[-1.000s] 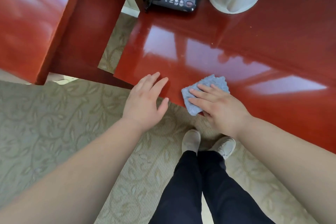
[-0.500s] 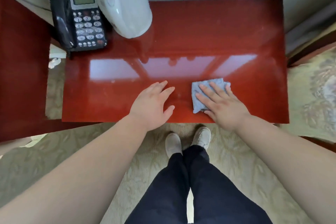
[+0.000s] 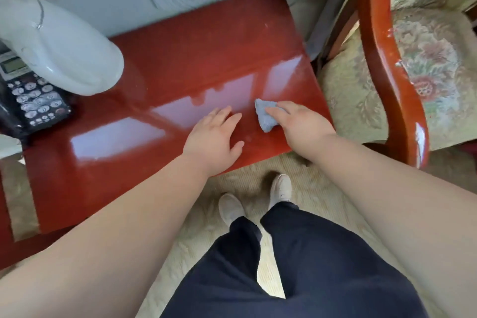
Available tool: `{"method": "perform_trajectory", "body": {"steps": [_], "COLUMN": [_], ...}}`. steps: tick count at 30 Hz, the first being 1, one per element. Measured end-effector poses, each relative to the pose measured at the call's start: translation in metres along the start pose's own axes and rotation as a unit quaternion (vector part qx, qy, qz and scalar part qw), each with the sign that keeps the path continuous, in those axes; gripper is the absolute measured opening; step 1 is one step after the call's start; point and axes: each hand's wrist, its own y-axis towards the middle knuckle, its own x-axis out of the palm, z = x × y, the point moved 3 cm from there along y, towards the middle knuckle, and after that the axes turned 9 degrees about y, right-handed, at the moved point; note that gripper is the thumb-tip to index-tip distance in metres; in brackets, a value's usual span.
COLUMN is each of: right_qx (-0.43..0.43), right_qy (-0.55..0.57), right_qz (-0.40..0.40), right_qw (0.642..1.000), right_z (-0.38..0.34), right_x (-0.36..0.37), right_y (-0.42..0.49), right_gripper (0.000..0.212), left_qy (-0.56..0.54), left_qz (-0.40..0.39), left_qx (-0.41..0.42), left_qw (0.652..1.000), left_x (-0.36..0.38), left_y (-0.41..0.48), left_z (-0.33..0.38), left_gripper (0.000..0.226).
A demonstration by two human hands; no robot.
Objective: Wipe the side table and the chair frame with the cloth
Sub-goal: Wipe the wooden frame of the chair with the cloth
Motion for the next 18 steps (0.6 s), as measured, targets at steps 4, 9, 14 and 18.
{"method": "perform_trajectory", "body": {"steps": [4,9,14,18], "right_qx": [0.024,0.025,-0.011,-0.063], "right_qy": [0.005,-0.001,0.01,0.023], "right_qz": [0.023,0.042,0.097,0.177], "right_qw": [0.999,0.999,0.995,0.982], "right_z": [0.018,0.044,0.073,0.102], "right_x": [-0.041,-0.097,-0.145,-0.172], "right_y": [-0.033,-0.071,-0.109,-0.139], "right_gripper": [0.076,0.075,0.064,0.058], "left_qy": [0.018,0.036,0.038,0.05], "left_qz": [0.001,0.018,0.036,0.055], "left_qx": [0.02,0.036,0.059,0.092], "left_qw": [1.0,0.999,0.997,0.993], "left_x": [-0.036,-0.079,-0.119,-0.143], "left_y": [0.011,0.033,0.051,0.06], "left_z": [0.039,0.096,0.162,0.206], "left_gripper": [0.07,0.069,0.071,0.076]}}
